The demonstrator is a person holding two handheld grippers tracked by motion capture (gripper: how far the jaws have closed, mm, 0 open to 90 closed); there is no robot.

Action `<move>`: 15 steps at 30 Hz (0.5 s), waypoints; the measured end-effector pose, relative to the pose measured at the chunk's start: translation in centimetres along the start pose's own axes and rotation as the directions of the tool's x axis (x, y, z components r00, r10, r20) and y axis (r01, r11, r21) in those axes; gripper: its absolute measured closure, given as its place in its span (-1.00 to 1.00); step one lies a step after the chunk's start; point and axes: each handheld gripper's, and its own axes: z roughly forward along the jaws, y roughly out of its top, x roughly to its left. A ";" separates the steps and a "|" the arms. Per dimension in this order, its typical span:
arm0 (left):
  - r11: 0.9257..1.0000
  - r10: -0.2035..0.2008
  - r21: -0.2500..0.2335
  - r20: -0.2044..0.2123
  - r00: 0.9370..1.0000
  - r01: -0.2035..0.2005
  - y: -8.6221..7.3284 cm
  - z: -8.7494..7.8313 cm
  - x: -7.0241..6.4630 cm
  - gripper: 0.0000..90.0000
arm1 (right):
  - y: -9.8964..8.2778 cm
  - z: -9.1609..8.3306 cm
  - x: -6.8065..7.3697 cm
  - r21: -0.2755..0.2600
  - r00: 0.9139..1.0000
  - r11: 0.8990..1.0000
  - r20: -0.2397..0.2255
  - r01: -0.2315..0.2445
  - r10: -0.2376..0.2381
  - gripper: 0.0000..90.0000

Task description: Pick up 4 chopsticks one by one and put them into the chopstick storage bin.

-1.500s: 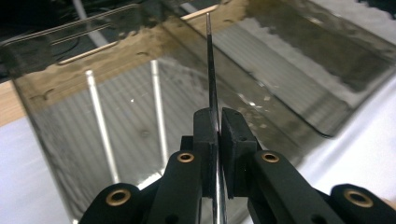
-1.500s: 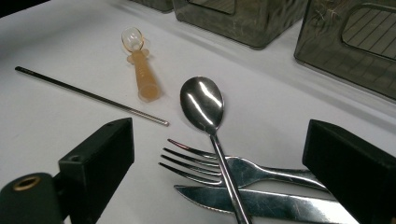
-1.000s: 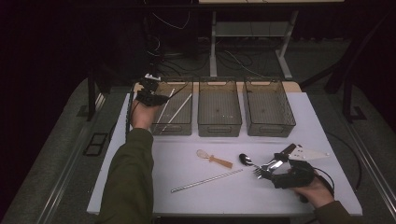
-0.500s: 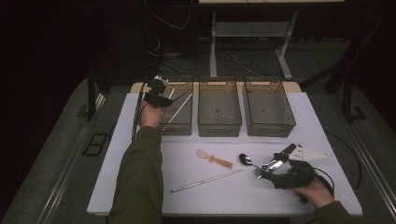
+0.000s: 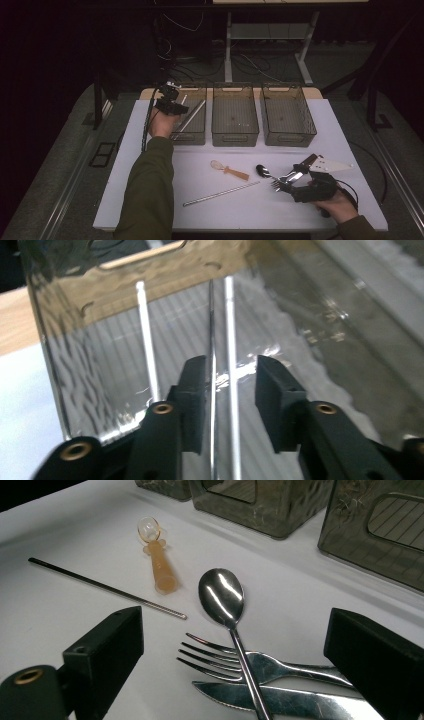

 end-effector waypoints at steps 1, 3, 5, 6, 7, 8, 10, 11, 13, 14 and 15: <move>1.000 0.014 -0.005 0.012 1.000 -0.014 0.0 -0.3 -0.1 0.30 | 0.0 0.0 0.0 0.000 1.000 1.000 0.000 0.000 0.000 -0.79; 0.999 0.044 -0.026 0.034 0.998 -0.043 0.1 -1.0 -0.6 0.22 | 0.0 0.0 0.0 0.004 1.000 1.000 0.000 -0.004 0.004 -0.79; 0.998 0.060 -0.040 0.081 0.995 -0.057 0.1 -1.6 -0.9 0.16 | 0.0 0.1 0.0 0.006 1.000 1.000 0.000 0.002 -0.002 -0.79; 0.997 0.069 -0.044 0.100 0.993 -0.065 0.1 -2.0 -1.0 0.11 | 0.0 0.1 0.1 0.007 1.000 1.000 -0.001 -0.001 0.001 -0.79; 0.996 0.080 -0.055 0.113 0.990 -0.074 0.1 -2.4 -1.2 0.07 | 0.0 0.1 0.1 0.006 1.000 1.000 0.000 0.000 0.000 -0.79; 0.994 0.090 -0.069 0.123 0.988 -0.082 0.1 -2.8 -1.5 0.06 | 0.0 0.1 0.1 0.007 1.000 1.000 -0.001 0.000 0.000 -0.79; 0.991 0.103 -0.099 0.150 0.983 -0.089 -0.1 -3.5 -1.9 0.01 | 0.0 0.1 0.1 0.006 1.000 1.000 0.000 -0.001 0.001 -0.79; 0.989 0.114 -0.108 0.161 0.980 -0.098 -0.2 -3.8 -2.1 -0.01 | 0.0 0.1 0.1 0.007 1.000 1.000 -0.001 -0.003 0.003 -0.80; 0.986 0.135 -0.123 0.175 0.975 -0.114 -0.5 -4.3 -2.7 -0.05 | -0.1 0.2 0.1 0.008 1.000 1.000 -0.002 -0.003 0.003 -0.79; 0.984 0.144 -0.131 0.186 0.972 -0.120 -0.7 -4.6 -3.0 -0.07 | -0.1 0.2 0.1 0.007 1.000 1.000 -0.002 -0.002 0.002 -0.79; 0.982 0.150 -0.144 0.192 0.970 -0.123 -0.9 -4.9 -3.3 -0.08 | -0.1 0.2 0.1 0.008 1.000 1.000 -0.001 -0.001 0.001 -0.79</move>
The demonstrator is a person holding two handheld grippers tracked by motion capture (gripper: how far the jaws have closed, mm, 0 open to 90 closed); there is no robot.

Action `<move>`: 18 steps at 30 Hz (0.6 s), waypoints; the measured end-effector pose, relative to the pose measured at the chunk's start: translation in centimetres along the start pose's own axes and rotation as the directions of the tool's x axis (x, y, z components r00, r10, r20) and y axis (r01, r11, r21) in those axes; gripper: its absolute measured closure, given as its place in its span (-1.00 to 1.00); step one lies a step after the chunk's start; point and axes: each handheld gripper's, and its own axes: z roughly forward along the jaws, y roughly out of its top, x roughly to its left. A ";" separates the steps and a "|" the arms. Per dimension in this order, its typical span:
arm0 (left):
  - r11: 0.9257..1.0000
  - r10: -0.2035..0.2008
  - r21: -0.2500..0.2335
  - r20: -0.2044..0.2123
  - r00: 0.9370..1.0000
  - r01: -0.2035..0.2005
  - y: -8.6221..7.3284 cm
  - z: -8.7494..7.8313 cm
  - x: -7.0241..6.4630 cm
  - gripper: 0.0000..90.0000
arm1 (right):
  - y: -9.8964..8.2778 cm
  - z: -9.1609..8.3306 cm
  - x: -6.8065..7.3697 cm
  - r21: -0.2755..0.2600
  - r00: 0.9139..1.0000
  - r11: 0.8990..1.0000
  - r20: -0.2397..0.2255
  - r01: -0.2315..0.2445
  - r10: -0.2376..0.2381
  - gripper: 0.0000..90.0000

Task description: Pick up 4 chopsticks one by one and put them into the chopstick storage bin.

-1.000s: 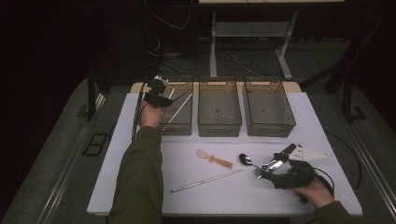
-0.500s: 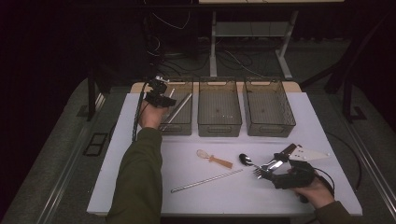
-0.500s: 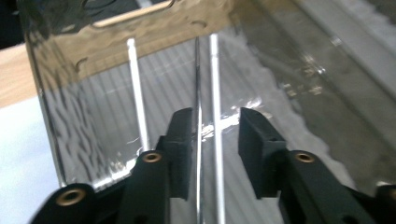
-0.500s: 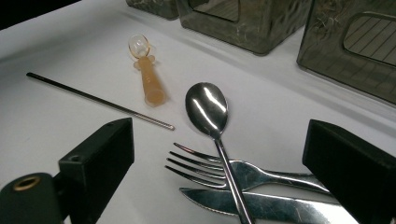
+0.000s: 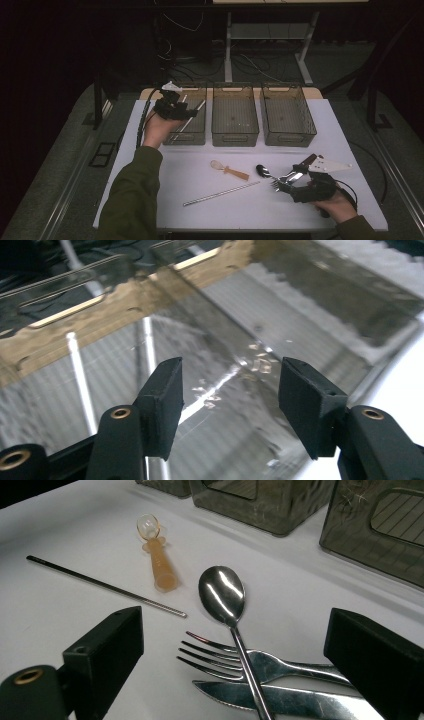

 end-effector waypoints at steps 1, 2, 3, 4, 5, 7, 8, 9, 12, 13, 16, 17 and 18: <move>1.000 0.005 -0.008 0.007 1.000 -0.005 -0.1 -0.2 -0.4 -0.09 | 0.0 0.0 0.0 0.003 1.000 1.000 0.000 -0.001 0.001 -0.79; 1.000 0.005 -0.020 0.021 1.000 -0.004 -0.3 -0.3 -0.8 -0.10 | 0.0 0.0 0.0 0.003 1.000 1.000 0.001 0.002 -0.002 -0.79; 1.000 0.014 -0.020 0.029 0.999 -0.013 -0.4 -0.5 -1.2 -0.12 | 0.0 0.0 0.0 0.002 1.000 1.000 0.001 0.002 -0.002 -0.79; 0.999 0.027 -0.024 0.034 0.999 -0.026 -0.5 -0.6 -1.6 -0.14 | 0.0 0.0 0.0 0.002 1.000 1.000 0.001 0.000 0.000 -0.79; 0.999 0.036 -0.027 0.043 0.998 -0.035 -0.7 -0.7 -2.0 -0.15 | 0.0 0.0 0.0 0.000 1.000 1.000 0.001 0.001 -0.001 -0.79; 0.998 0.048 -0.032 0.057 0.997 -0.047 -1.0 -0.8 -2.7 -0.19 | 0.0 0.0 0.0 -0.001 1.000 1.000 0.002 0.001 -0.001 -0.80; 0.998 0.058 -0.036 0.062 0.996 -0.055 -1.2 -0.9 -3.0 -0.21 | 0.0 0.0 0.0 -0.002 1.000 1.000 0.003 0.003 -0.003 -0.79; 0.997 0.063 -0.038 0.069 0.996 -0.060 -1.4 -1.0 -3.4 -0.23 | 0.0 0.0 0.0 -0.002 1.000 1.000 0.004 0.003 -0.003 -0.79; 0.996 0.082 -0.043 0.092 0.992 -0.079 -2.3 -1.2 -4.5 -0.29 | 0.0 0.0 0.0 0.003 1.000 1.000 0.006 0.005 -0.005 -0.79; 0.995 0.088 -0.048 0.096 0.991 -0.083 -2.6 -1.2 -4.7 -0.32 | -0.1 0.0 0.0 0.008 1.000 1.000 0.008 0.005 -0.005 -0.79; 0.994 0.096 -0.058 0.118 0.988 -0.089 -3.7 -1.2 -5.7 -0.37 | -0.1 0.1 -0.1 0.011 1.000 1.000 0.003 0.013 -0.013 -0.79; 0.994 0.101 -0.053 0.122 0.987 -0.096 -4.1 -1.2 -6.0 -0.39 | -0.1 0.1 -0.1 0.015 1.000 1.000 -0.002 0.022 -0.022 -0.79; 0.993 0.107 -0.055 0.125 0.986 -0.101 -4.5 -1.1 -6.3 -0.40 | -0.2 0.2 -0.2 0.024 1.000 0.999 -0.004 0.028 -0.028 -0.79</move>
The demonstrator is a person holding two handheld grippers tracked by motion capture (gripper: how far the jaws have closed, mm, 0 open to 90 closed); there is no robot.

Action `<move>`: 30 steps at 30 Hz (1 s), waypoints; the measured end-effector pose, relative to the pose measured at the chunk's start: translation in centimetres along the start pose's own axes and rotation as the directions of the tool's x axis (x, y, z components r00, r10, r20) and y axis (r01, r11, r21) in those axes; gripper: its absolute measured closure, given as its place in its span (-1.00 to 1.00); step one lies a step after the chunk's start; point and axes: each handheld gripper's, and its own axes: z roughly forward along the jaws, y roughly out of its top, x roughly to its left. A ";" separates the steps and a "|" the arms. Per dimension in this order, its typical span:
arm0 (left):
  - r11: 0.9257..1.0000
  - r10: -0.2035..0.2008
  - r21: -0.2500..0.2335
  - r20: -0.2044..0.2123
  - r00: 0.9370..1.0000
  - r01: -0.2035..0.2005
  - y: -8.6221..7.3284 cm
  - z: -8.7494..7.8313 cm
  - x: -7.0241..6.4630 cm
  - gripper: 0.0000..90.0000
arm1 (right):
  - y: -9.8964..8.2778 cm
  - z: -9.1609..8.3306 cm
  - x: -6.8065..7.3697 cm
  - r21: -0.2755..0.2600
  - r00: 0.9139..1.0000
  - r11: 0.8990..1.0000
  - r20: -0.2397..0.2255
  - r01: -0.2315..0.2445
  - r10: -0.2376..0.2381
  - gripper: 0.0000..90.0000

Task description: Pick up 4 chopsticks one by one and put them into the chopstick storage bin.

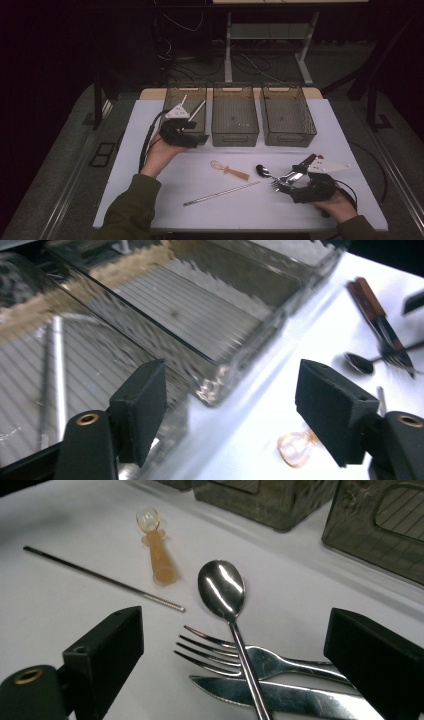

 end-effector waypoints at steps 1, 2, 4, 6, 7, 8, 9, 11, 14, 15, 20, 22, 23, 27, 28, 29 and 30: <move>1.000 0.005 -0.003 0.003 1.000 -0.005 -0.3 0.1 -0.3 -0.41 | 0.0 0.1 -0.1 0.005 1.000 1.000 -0.001 0.001 -0.001 -0.79; 1.000 0.009 -0.001 0.008 1.000 -0.009 -0.6 0.1 -0.6 -0.42 | -0.1 0.1 -0.3 0.008 1.000 1.000 -0.004 0.003 -0.003 -0.79; 1.000 0.017 0.000 0.016 1.000 -0.017 -1.1 0.2 -1.2 -0.46 | 0.0 0.2 -0.4 0.007 1.000 1.000 -0.016 -0.007 0.007 -0.80; 1.000 0.031 -0.005 0.021 0.999 -0.031 -1.5 0.2 -1.8 -0.50 | 0.0 0.3 -0.4 0.002 1.000 1.000 -0.028 0.001 -0.001 -0.79; 0.999 0.031 -0.010 0.025 0.999 -0.030 -1.7 0.2 -2.1 -0.50 | 0.1 0.4 -0.5 -0.001 0.999 1.000 -0.036 0.006 -0.006 -0.79; 0.999 0.028 -0.017 0.030 0.999 -0.028 -1.9 0.2 -2.4 -0.51 | 0.1 0.4 -0.5 0.001 0.999 1.000 -0.040 0.010 -0.010 -0.79; 0.999 0.030 -0.017 0.038 0.999 -0.030 -2.2 0.2 -2.6 -0.53 | 0.2 0.4 -0.5 0.003 0.999 1.000 -0.041 0.014 -0.014 -0.80; 0.999 0.041 -0.012 0.048 0.998 -0.041 -2.7 0.2 -3.2 -0.59 | 0.2 0.4 -0.4 0.001 0.999 1.000 -0.038 0.016 -0.016 -0.79; 0.998 0.058 -0.003 0.052 0.997 -0.058 -3.5 0.3 -3.9 -0.72 | 0.2 0.3 -0.3 0.000 0.999 1.000 -0.027 0.023 -0.023 -0.79; 0.998 0.058 -0.003 0.055 0.997 -0.058 -3.8 0.3 -4.0 -0.72 | 0.2 0.2 -0.2 0.002 0.999 1.000 -0.025 0.024 -0.024 -0.79; 0.998 0.068 0.000 0.072 0.995 -0.068 -4.7 0.2 -4.8 -0.88 | 0.2 0.2 0.1 0.018 0.999 0.999 -0.018 0.030 -0.029 -0.79; 0.998 0.062 0.008 0.086 0.994 -0.063 -5.0 0.2 -5.1 -0.97 | 0.4 0.2 0.1 0.028 0.999 0.999 -0.015 0.030 -0.030 -0.80; 0.998 0.059 0.013 0.091 0.994 -0.061 -5.1 0.2 -5.2 -0.99 | 0.4 0.2 0.1 0.029 0.999 0.999 -0.008 0.036 -0.036 -0.80; 0.996 0.076 0.029 0.096 0.993 -0.079 -5.8 0.3 -5.8 -1.00 | 0.6 0.0 0.3 0.032 1.000 0.999 0.006 0.030 -0.030 -0.80; 0.996 0.082 0.038 0.093 0.992 -0.086 -5.9 0.3 -6.0 -1.00 | 0.6 0.0 0.2 0.030 0.999 0.999 0.006 0.032 -0.032 -0.80; 0.995 0.089 0.043 0.095 0.992 -0.093 -6.1 0.3 -6.2 -1.00 | 0.6 0.0 0.2 0.033 0.999 0.999 0.011 0.032 -0.033 -0.80; 0.994 0.091 0.048 0.098 0.991 -0.096 -6.3 0.3 -6.3 -1.00 | 0.6 0.1 0.2 0.035 0.999 0.999 0.012 0.036 -0.036 -0.80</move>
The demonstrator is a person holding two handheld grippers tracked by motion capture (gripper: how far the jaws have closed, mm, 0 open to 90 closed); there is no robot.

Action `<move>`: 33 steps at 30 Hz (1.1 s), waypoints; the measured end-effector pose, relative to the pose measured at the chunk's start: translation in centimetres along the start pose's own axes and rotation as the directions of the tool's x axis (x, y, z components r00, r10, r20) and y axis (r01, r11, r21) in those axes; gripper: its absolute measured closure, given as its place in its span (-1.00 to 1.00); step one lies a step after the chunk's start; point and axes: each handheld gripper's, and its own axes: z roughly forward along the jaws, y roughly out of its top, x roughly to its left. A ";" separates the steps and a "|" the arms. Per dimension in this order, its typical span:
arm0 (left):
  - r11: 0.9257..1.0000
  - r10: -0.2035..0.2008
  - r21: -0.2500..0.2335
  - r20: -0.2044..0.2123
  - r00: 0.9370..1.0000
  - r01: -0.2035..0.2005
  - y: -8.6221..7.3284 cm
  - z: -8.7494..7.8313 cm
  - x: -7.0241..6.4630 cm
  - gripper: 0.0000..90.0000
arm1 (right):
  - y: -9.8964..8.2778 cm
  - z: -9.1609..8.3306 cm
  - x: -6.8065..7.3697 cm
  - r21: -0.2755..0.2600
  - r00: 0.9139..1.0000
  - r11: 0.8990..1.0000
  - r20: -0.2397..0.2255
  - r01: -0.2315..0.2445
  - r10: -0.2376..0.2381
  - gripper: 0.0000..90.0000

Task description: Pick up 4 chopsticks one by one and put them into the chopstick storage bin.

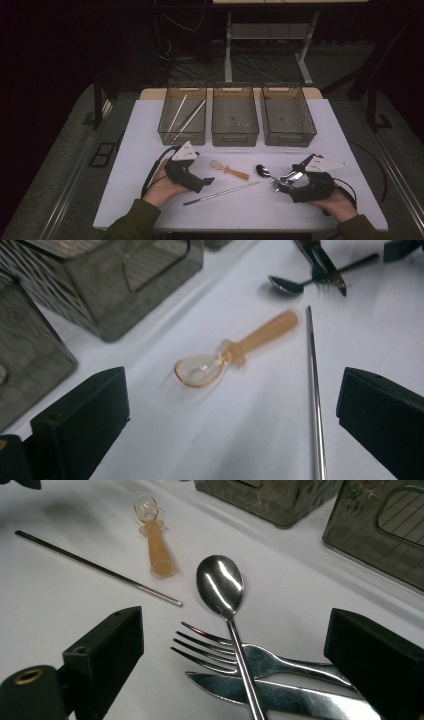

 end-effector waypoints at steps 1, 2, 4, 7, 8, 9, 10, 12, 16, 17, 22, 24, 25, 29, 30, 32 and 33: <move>1.000 0.001 0.003 -0.002 1.000 -0.001 -0.2 0.0 -0.2 -1.00 | 0.0 0.0 0.1 0.000 1.000 1.000 0.003 0.005 -0.005 -0.80; 1.000 0.002 0.005 0.000 1.000 -0.002 -0.3 0.0 -0.3 -1.00 | 0.0 0.0 0.2 -0.005 1.000 1.000 0.013 0.014 -0.014 -0.80; 1.000 -0.001 0.007 0.007 1.000 0.001 -0.6 0.1 -0.6 -1.00 | 0.0 0.0 0.2 0.000 1.000 1.000 0.006 0.015 -0.015 -0.80; 1.000 0.003 0.009 0.005 1.000 -0.003 -0.9 0.0 -1.1 -0.94 | -0.1 0.1 0.2 0.017 1.000 1.000 -0.006 0.018 -0.018 -0.80; 1.000 0.004 0.003 0.005 1.000 -0.004 -1.0 0.0 -1.3 -0.90 | -0.2 0.0 0.3 0.019 1.000 1.000 -0.006 0.020 -0.020 -0.79; 1.000 0.007 -0.001 0.004 1.000 -0.007 -1.1 0.0 -1.4 -0.85 | -0.2 0.1 0.2 0.025 1.000 0.999 -0.002 0.024 -0.024 -0.80; 1.000 0.009 -0.004 0.005 1.000 -0.009 -1.2 0.0 -1.5 -0.79 | -0.2 0.1 0.2 0.031 1.000 0.999 -0.005 0.024 -0.023 -0.79; 1.000 0.006 -0.010 0.011 1.000 -0.006 -1.4 0.1 -1.8 -0.68 | -0.2 0.1 0.2 0.039 1.000 0.999 -0.008 0.025 -0.025 -0.79; 1.000 -0.001 -0.002 0.034 0.999 0.001 -1.5 0.4 -1.9 -0.48 | -0.2 0.2 0.3 0.054 1.000 0.998 -0.010 0.022 -0.021 -0.79; 1.000 -0.006 -0.004 0.044 0.999 0.006 -1.5 0.4 -1.9 -0.41 | -0.2 0.2 0.3 0.056 1.000 0.998 -0.010 0.018 -0.018 -0.79; 1.000 -0.002 0.014 0.073 0.997 0.001 -1.6 0.7 -2.1 -0.07 | -0.2 0.4 0.4 0.072 1.000 0.997 -0.011 0.011 -0.010 -0.79; 1.000 -0.004 0.025 0.090 0.996 0.002 -1.7 0.9 -2.2 0.06 | -0.2 0.4 0.3 0.072 1.000 0.997 -0.011 0.008 -0.007 -0.79; 0.999 -0.004 0.033 0.095 0.995 0.001 -1.7 1.0 -2.3 0.11 | -0.2 0.4 0.3 0.071 1.000 0.997 -0.010 0.006 -0.006 -0.79; 0.997 0.003 0.071 0.120 0.993 -0.012 -1.7 1.8 -2.9 0.31 | -0.3 0.4 0.2 0.073 1.000 0.997 -0.005 0.006 -0.006 -0.79; 0.997 0.009 0.079 0.125 0.992 -0.020 -1.6 2.0 -3.1 0.37 | -0.3 0.4 0.2 0.072 1.000 0.997 -0.003 0.010 -0.010 -0.79; 0.995 0.014 0.096 0.137 0.990 -0.028 -1.5 2.5 -3.5 0.45 | -0.3 0.4 0.2 0.074 1.000 0.997 0.000 0.009 -0.009 -0.79; 0.994 0.024 0.106 0.141 0.990 -0.039 -1.5 2.7 -3.6 0.48 | -0.3 0.4 0.2 0.074 1.000 0.997 0.000 0.009 -0.009 -0.79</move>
